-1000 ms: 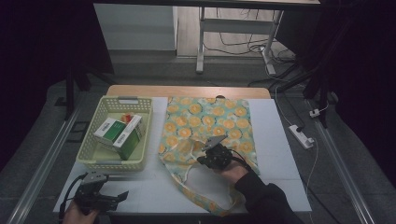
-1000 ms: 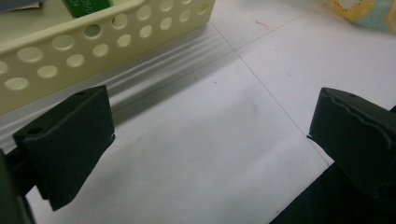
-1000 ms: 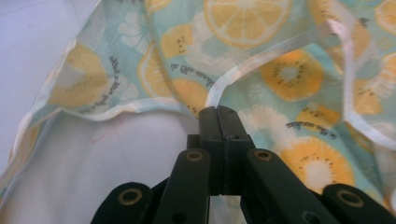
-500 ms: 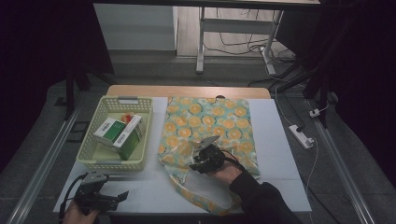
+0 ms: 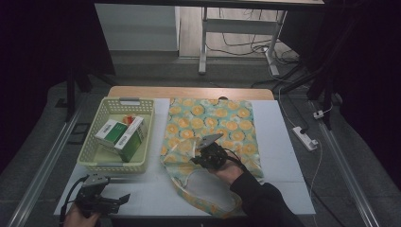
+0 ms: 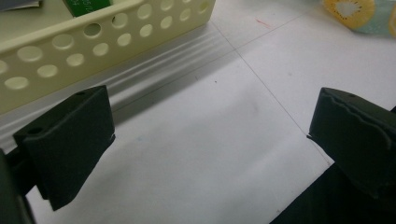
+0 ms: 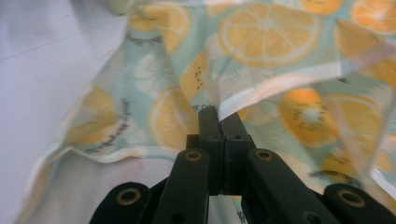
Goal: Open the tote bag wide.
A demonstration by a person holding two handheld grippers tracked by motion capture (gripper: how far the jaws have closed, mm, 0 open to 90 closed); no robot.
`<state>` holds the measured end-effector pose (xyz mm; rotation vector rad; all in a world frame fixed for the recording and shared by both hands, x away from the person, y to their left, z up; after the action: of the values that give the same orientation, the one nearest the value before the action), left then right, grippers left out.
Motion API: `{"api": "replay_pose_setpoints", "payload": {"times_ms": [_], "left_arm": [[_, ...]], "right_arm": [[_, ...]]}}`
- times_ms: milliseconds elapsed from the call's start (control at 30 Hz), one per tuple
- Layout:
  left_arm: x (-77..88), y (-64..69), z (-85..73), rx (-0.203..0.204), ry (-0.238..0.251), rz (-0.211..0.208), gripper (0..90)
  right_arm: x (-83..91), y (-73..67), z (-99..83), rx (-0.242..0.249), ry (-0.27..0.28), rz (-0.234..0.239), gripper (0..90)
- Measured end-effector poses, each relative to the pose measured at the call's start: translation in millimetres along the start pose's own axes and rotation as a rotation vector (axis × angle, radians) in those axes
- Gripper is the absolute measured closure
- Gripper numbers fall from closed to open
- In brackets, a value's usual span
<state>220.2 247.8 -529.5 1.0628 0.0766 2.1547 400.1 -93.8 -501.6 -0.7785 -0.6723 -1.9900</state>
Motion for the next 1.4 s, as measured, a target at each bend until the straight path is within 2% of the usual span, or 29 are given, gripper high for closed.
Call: {"api": "replay_pose_setpoints", "payload": {"times_ms": [167, 367, 467, 600, 667, 700, 733, 767, 833, 900, 1033, 1100, 1233, 1300, 1333, 1400], "left_arm": [[0.1, -0.3, 0.0, 0.001, 0.000, -0.001, 0.2], [0.1, -0.5, 0.0, 0.003, 0.001, -0.001, 0.2], [0.1, -0.4, 0.0, 0.003, 0.001, -0.001, 0.2], [0.4, -0.3, -0.2, 0.002, 0.003, 0.000, 0.2], [0.4, -0.2, -0.2, 0.001, 0.003, 0.000, 0.2], [0.4, -0.2, -0.2, 0.001, 0.003, 0.000, 0.2], [0.4, -0.2, -0.2, 0.001, 0.002, 0.000, 0.2], [0.4, -0.2, -0.2, 0.001, 0.003, 0.000, 0.1], [0.6, -0.2, -0.2, 0.002, 0.004, -0.001, 0.1], [0.5, -0.2, -0.2, 0.002, 0.004, -0.001, 0.1], [0.5, -0.3, -0.1, 0.003, 0.004, -0.001, 0.1], [0.7, -0.6, -0.1, 0.003, 0.004, -0.002, 0.1], [0.4, -0.4, 0.0, 0.004, 0.004, -0.001, 0.1], [0.4, -0.3, 0.0, 0.004, 0.004, 0.000, 0.1], [0.4, -0.4, 0.0, 0.004, 0.004, 0.000, 0.1], [0.5, -0.7, 0.0, 0.004, 0.004, -0.002, 0.1]], "right_arm": [[-0.1, 11.7, 0.7, -0.017, 0.006, -0.020, 90.0], [1.1, 30.4, 2.7, -0.073, 0.025, -0.029, 90.0], [-1.6, 33.6, 1.2, -0.084, 0.017, -0.022, 90.0], [-8.5, 31.2, -6.8, -0.074, -0.013, -0.019, 89.1], [-9.2, 30.5, -8.7, -0.071, -0.021, -0.019, 86.3], [-9.7, 29.0, -12.9, -0.074, -0.031, -0.025, 78.8], [-9.7, 29.0, -12.9, -0.074, -0.031, -0.025, 78.8], [-9.5, 27.4, -17.8, -0.073, -0.044, -0.023, 71.6], [-8.7, 25.6, -23.4, -0.069, -0.057, -0.031, 66.7], [-6.8, 25.4, -28.6, -0.060, -0.068, -0.044, 63.4], [-2.1, 27.0, -36.0, -0.043, -0.086, -0.061, 62.4], [3.7, 27.3, -43.8, -0.030, -0.109, -0.059, 66.3], [13.5, 29.6, -50.6, -0.030, -0.107, -0.076, 89.6], [15.4, 31.4, -50.5, -0.042, -0.095, -0.068, 89.8], [19.3, 34.7, -47.7, -0.068, -0.077, -0.058, 90.0], [21.8, 36.3, -45.6, -0.076, -0.066, -0.060, 90.0]]}}
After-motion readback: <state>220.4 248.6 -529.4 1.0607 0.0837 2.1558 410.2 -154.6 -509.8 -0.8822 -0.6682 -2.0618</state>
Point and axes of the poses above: each handheld gripper's, and its own axes: x roughly backward along the jaws, z roughly out of its top, y roughly to its right, the point moved 1 cm from there along -x, roughly forward along the jaws, and after that the axes turned 14 degrees about -z, right-handed, at the moved point
